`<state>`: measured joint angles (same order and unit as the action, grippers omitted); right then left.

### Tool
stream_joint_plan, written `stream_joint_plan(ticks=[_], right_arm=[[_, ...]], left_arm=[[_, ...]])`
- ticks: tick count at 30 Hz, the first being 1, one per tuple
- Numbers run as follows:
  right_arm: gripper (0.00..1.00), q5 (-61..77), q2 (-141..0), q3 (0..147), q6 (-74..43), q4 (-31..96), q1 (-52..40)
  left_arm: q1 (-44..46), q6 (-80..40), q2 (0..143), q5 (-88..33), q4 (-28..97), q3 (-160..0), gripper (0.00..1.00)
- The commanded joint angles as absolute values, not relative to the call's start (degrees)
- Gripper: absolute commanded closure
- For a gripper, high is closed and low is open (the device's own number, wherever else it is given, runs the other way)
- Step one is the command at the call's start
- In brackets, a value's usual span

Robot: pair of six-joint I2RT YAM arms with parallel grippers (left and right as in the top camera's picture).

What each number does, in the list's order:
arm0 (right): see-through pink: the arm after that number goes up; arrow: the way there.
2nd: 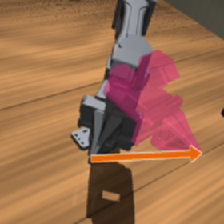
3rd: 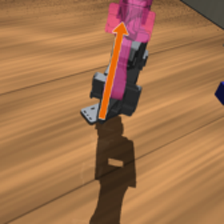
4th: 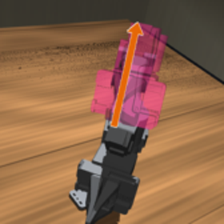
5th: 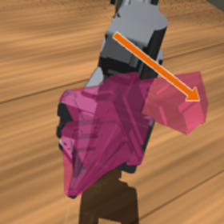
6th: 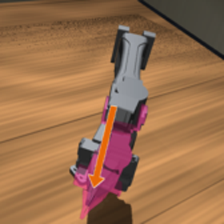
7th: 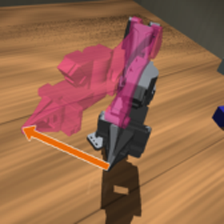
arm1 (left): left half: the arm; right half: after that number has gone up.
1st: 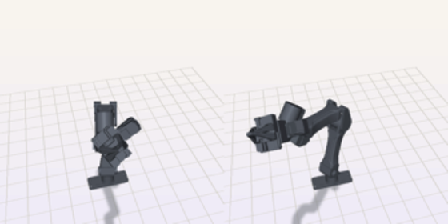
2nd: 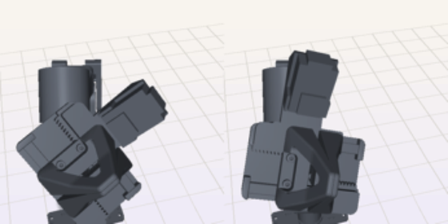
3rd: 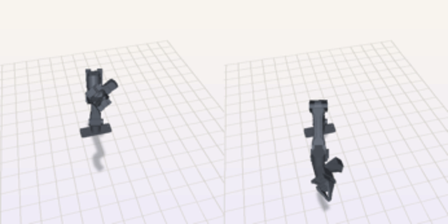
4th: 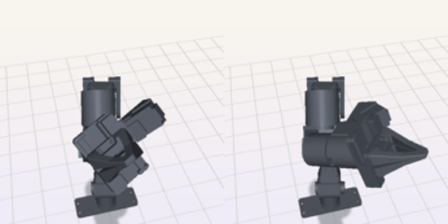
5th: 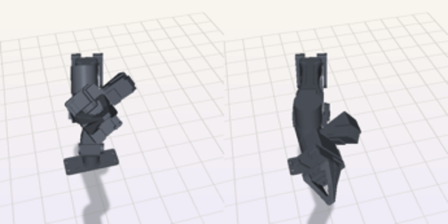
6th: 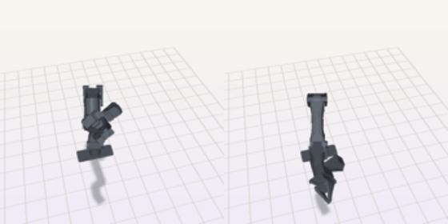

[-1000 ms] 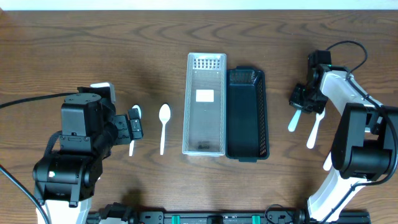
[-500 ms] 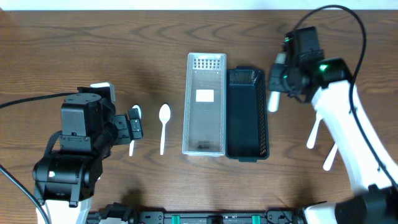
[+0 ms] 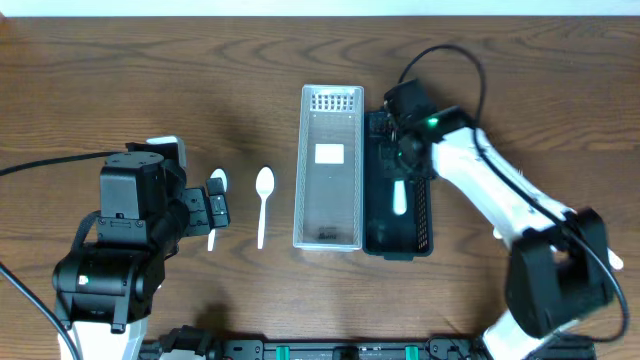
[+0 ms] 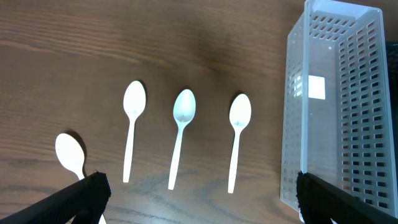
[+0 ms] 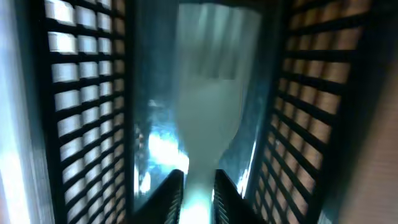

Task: Pack container
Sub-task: 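Carry the fork left and release it into the black basket, then move the right gripper back and grasp the next white fork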

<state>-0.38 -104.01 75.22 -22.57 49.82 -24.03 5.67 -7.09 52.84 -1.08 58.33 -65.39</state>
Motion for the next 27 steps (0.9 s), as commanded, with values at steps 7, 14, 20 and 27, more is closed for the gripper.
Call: stream_joint_plan(ticks=[7, 14, 20, 27], right_arm=[[0.59, -0.6, -101.0, 78.3, -20.7, 50.2, -25.1], [0.58, -5.8, -91.4, 84.0, -24.8, 55.8, -17.1], [0.47, -6.1, -88.9, 83.4, -26.7, 59.6, -1.2], [0.38, -5.6, -94.7, 75.5, -21.6, 55.9, 9.9]], left_arm=[[5.4, -7.2, 52.7, -0.6, 58.5, -66.5, 0.02], [5.4, -7.2, 52.7, -0.6, 58.5, -66.5, 0.02], [5.4, -7.2, 52.7, -0.6, 58.5, -66.5, 0.02], [5.4, -7.2, 52.7, -0.6, 58.5, -66.5, 0.02]])
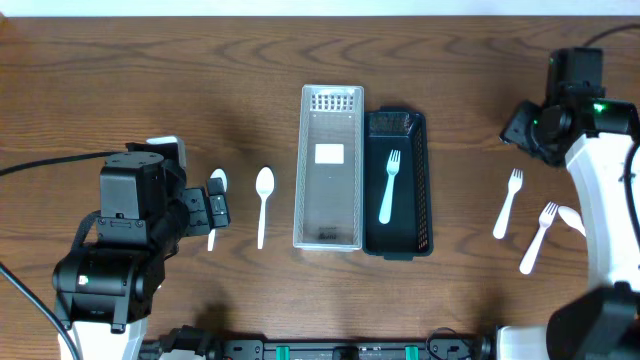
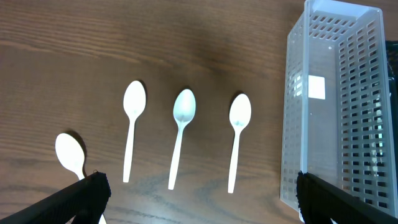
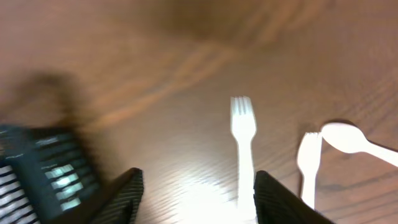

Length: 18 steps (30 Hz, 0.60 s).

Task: Pack container
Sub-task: 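Move the right gripper back and grasp the next white fork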

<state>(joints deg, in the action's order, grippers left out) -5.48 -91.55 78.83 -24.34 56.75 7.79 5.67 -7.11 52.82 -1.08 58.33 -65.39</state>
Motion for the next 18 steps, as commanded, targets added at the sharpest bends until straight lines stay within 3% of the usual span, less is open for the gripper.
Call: stream_joint_plan(ticks=[1, 10, 18], right_arm=[[0.37, -5.6, -96.1, 74.4, -20.4, 54.9, 10.7], [0.25, -2.8, -107.7, 71.9, -15.6, 48.0, 14.1], [0.23, -2.8, -112.7, 71.9, -15.6, 45.4, 14.7]], left_arm=[[5.4, -7.2, 52.7, -0.6, 58.5, -66.5, 0.02], [5.4, -7.2, 52.7, -0.6, 58.5, -66.5, 0.02], [5.4, -7.2, 52.7, -0.6, 58.5, -66.5, 0.02]])
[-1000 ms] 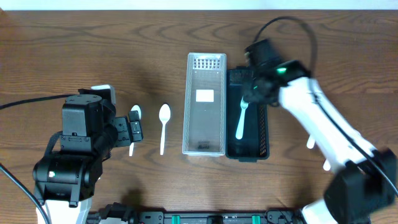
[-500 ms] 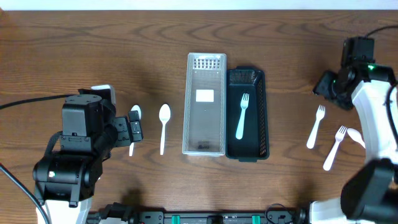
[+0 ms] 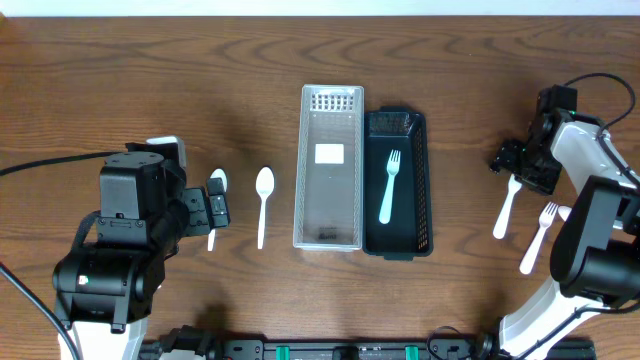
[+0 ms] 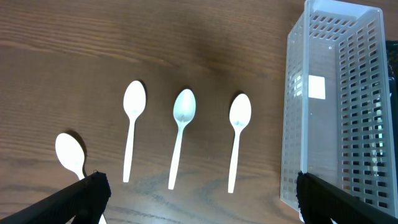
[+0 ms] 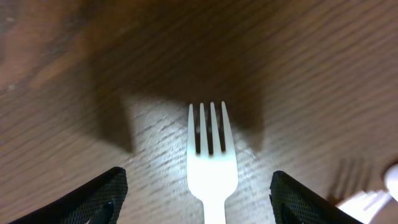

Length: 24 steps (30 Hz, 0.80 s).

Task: Pack container
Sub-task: 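Move the right gripper back and grasp the next white fork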

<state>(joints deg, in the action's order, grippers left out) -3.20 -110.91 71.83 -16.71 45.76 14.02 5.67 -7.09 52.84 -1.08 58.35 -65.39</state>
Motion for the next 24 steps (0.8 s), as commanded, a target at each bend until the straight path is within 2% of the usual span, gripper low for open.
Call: stream_joint_plan(ticks=[1, 9, 10, 15, 21, 24], right_arm=[[0.23, -2.8, -113.2, 71.9, -15.6, 45.2, 14.7], [0.25, -2.7, -116.7, 71.9, -15.6, 45.0, 14.7], [0.27, -2.7, -116.7, 71.9, -15.6, 45.0, 14.7], [0.51, -2.7, -116.7, 71.9, -15.6, 45.5, 14.7], [0.66, -2.7, -116.7, 71.9, -15.6, 45.6, 14.7], [0.68, -2.7, -116.7, 71.9, -15.8, 45.6, 14.7]], left_arm=[[5.4, -7.2, 52.7, -0.6, 58.5, -66.5, 0.02], [5.4, -7.2, 52.7, -0.6, 58.5, -66.5, 0.02], [5.4, -7.2, 52.7, -0.6, 58.5, -66.5, 0.02], [5.4, -7.2, 52.7, -0.6, 58.5, -66.5, 0.02], [5.4, -7.2, 52.7, -0.6, 58.5, -66.5, 0.02], [5.4, -7.2, 52.7, -0.6, 58.5, -66.5, 0.02]])
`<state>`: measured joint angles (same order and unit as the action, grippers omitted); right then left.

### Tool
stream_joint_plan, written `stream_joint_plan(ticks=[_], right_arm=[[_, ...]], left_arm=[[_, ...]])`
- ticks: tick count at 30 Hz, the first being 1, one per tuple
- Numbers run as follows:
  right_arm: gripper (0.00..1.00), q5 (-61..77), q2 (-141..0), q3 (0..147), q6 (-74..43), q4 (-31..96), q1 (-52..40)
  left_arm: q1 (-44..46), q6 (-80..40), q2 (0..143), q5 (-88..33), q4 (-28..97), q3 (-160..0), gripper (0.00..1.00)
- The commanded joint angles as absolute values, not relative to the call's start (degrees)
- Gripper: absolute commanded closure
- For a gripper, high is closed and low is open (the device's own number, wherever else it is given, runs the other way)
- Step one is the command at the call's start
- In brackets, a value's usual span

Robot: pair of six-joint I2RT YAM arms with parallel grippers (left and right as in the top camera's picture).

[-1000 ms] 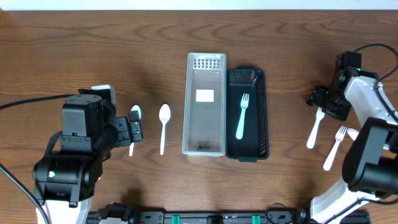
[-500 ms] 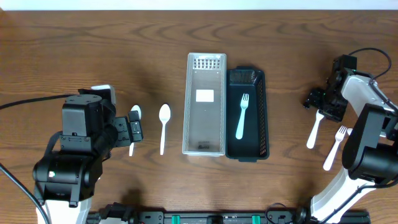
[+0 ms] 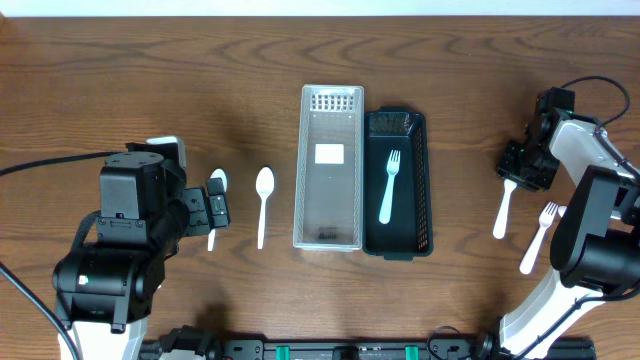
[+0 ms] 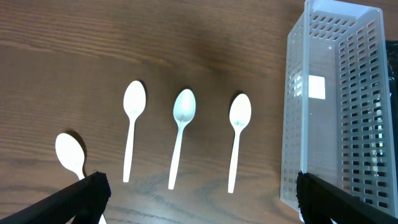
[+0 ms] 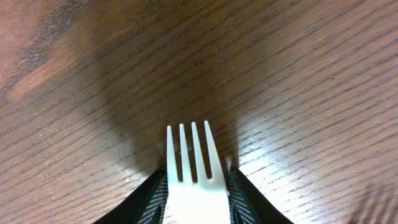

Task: Pack container
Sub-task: 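Move the right gripper back and grasp the next white fork, then carry the fork into the black basket and open the right gripper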

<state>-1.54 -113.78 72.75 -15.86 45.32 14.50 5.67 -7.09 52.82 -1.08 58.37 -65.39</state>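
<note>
A white plastic fork [image 5: 191, 177] lies on the wooden table at the far right, and my right gripper [image 5: 194, 200] is shut on its head, one finger against each side. Overhead, that gripper [image 3: 520, 165] covers the head and the handle [image 3: 502, 210] points toward the table's front. Another fork [image 3: 388, 187] lies in the black slotted tray [image 3: 421, 190]. Beside it stands the clear slotted tray [image 3: 330, 98], holding no cutlery. Several white spoons [image 4: 181, 134] lie in a row left of the clear tray. My left gripper [image 4: 199, 202] hangs open above them.
One more white fork [image 3: 537, 236] lies just right of the gripped one. The right arm's cable [image 3: 600, 85] loops over the table's far right. The left arm's body [image 3: 125, 240] covers the leftmost spoons from overhead.
The right gripper was open, fingers spread wide either side of the fork on the table. Now it is lower and shut on the fork's head. The left arm has not moved.
The right gripper was first down in the black tray with a fork between its fingers. Then that fork lay in the tray and the gripper was open at the table's far right. It then stood open over another fork and is now shut on it.
</note>
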Motion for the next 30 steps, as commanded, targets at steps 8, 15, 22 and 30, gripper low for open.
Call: stream_joint_plan(ticks=[8, 15, 22, 30], right_arm=[[0.76, -1.3, -116.7, 71.9, -15.8, 45.6, 14.7], [0.99, 0.5, -113.7, 73.5, -16.9, 48.1, 13.0], [0.99, 0.7, -102.0, 80.0, -16.9, 54.6, 6.1], [0.99, 0.7, -90.3, 82.7, -21.9, 54.0, -9.3]], left_arm=[[5.4, -7.2, 52.7, -0.6, 58.5, -66.5, 0.02], [5.4, -7.2, 52.7, -0.6, 58.5, -66.5, 0.02], [5.4, -7.2, 52.7, -0.6, 58.5, -66.5, 0.02], [5.4, -7.2, 52.7, -0.6, 58.5, -66.5, 0.02]])
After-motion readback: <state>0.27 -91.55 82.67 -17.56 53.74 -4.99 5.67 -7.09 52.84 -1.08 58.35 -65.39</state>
